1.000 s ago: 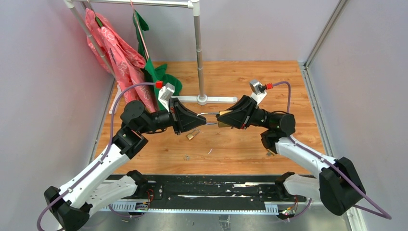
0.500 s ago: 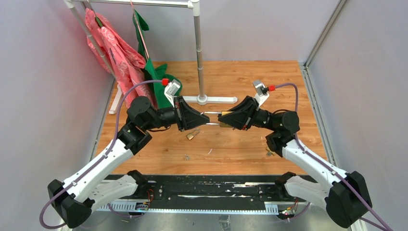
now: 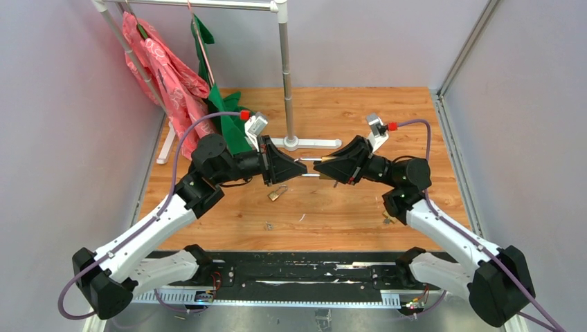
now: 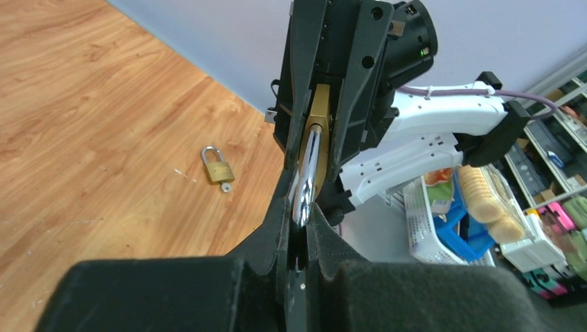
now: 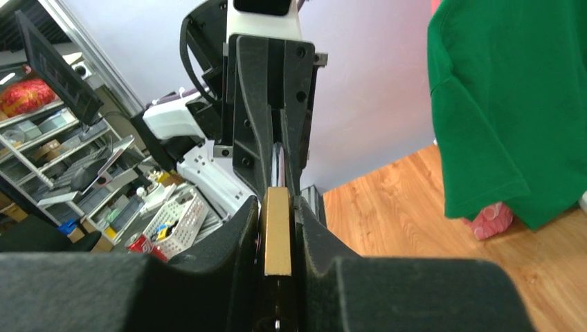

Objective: Lock with the key
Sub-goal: Lock the lock.

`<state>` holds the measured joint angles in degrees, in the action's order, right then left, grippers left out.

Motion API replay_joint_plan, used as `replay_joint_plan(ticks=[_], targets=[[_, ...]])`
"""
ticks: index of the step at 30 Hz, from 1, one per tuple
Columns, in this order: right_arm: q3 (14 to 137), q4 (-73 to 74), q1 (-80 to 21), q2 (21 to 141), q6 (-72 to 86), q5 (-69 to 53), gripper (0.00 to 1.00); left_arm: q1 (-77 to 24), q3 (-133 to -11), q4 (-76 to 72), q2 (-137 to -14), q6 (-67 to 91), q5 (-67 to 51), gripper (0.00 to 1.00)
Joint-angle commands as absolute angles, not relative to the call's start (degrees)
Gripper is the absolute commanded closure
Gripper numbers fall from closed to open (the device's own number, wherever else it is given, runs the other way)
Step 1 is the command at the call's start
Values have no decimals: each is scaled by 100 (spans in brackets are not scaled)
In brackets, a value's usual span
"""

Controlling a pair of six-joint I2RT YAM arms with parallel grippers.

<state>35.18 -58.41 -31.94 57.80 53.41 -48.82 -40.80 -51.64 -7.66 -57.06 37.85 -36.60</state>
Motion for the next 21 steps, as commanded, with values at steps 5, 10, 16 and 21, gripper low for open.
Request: replay_joint_plan(ticks=[5,10,16,21], targets=[[3990,-6551,-4200,6451,5256,-4826,100,-4834,-5223,-1002,-6857,3937,-3807,100],[4035,-5789,-4203,6080,4814,-4843,100,-4785,-5386,-382,-6646,3501,-3547,100],[3979,-4929,-4199,5612,4328,-4742,100,-4386,-5371,-174,-6185,3480,-3512,52],[3803,-5243,-4186,5538,4548,-4668,100,-4131,-5119,-643,-5785,3777,-3583,35]])
